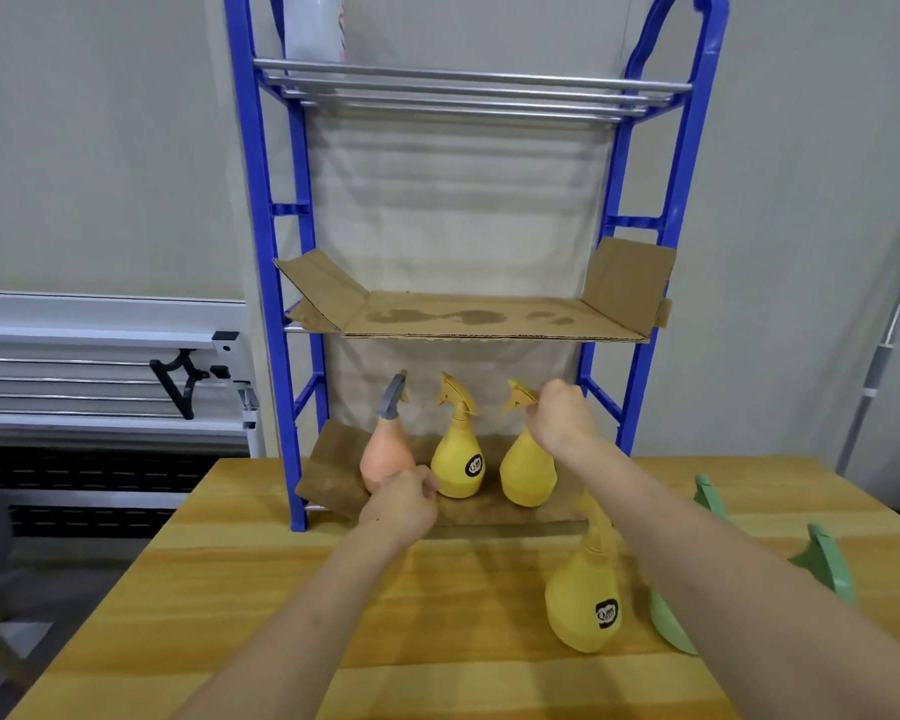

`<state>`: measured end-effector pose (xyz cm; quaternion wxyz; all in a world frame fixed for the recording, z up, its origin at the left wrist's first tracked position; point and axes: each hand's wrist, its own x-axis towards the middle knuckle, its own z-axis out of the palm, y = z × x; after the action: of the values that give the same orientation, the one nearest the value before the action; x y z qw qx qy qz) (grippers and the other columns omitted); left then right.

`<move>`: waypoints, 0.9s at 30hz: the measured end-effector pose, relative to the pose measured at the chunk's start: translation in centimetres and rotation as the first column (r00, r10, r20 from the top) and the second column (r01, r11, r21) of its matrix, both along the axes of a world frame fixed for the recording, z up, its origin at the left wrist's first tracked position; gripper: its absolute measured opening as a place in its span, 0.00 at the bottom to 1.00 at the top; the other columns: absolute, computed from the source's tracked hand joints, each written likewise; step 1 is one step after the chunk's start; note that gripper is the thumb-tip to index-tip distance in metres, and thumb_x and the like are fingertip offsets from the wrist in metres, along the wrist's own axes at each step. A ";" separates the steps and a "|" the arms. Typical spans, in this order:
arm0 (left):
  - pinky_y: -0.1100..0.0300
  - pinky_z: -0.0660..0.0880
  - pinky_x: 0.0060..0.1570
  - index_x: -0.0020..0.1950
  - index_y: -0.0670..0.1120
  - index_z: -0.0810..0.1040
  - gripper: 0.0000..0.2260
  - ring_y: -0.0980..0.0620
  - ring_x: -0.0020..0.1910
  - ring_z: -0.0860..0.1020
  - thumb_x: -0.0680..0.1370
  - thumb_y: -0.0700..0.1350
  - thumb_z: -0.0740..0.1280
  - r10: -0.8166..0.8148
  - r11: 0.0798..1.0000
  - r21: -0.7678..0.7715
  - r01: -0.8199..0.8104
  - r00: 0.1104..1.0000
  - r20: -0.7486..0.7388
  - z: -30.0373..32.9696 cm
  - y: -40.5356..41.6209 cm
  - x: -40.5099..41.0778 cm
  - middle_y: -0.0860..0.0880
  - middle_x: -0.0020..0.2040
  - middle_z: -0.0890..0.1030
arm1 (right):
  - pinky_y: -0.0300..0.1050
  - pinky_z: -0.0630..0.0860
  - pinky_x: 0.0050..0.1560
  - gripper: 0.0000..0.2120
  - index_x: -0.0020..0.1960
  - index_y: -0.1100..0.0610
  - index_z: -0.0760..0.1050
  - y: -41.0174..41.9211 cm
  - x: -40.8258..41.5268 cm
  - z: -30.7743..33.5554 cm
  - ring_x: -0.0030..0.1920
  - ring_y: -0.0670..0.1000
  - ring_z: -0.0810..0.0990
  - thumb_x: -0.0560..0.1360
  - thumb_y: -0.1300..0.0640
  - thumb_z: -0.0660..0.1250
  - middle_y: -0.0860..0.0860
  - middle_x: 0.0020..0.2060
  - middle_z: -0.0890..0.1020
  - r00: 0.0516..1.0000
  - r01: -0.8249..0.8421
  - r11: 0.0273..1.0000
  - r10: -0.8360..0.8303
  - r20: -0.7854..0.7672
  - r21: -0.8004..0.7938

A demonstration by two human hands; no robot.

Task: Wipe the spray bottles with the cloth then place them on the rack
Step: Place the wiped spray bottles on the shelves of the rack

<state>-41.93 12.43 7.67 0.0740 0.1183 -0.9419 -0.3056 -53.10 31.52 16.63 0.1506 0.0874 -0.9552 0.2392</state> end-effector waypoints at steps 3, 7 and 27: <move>0.49 0.81 0.52 0.58 0.54 0.77 0.11 0.49 0.47 0.81 0.82 0.44 0.57 0.003 1.000 -0.003 -0.003 1.000 0.005 0.1 -0.1 -0.9 0.52 0.48 0.81 | 0.56 0.83 0.47 0.06 0.49 0.58 0.79 0.0 -1.4 -0.6 0.45 0.61 0.82 0.80 0.55 0.67 0.57 0.44 0.82 1.000 -0.008 0.999 0.007 -0.014 -0.036; 0.48 0.80 0.52 0.56 0.54 0.77 0.11 0.48 0.48 0.81 0.82 0.44 0.57 -0.001 1.000 -0.012 0.001 1.000 0.008 -0.1 0.2 -1.5 0.51 0.49 0.81 | 0.55 0.82 0.49 0.10 0.51 0.59 0.79 -0.4 -2.1 -1.2 0.47 0.63 0.82 0.81 0.52 0.67 0.59 0.46 0.82 0.999 -0.034 0.999 0.034 0.010 -0.034; 0.61 0.70 0.49 0.62 0.49 0.79 0.10 0.54 0.51 0.78 0.82 0.49 0.67 -0.124 0.972 0.153 0.178 0.943 -0.308 2.6 9.7 4.1 0.52 0.55 0.81 | 0.45 0.73 0.59 0.11 0.61 0.57 0.81 11.5 12.5 -0.7 0.58 0.54 0.80 0.81 0.56 0.66 0.52 0.55 0.84 0.954 -0.110 0.972 0.044 -0.297 -0.210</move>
<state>-37.85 22.15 10.28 0.1796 0.0045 -0.8952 -0.4078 -40.60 43.01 15.95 0.2885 0.1414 -0.8856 0.3355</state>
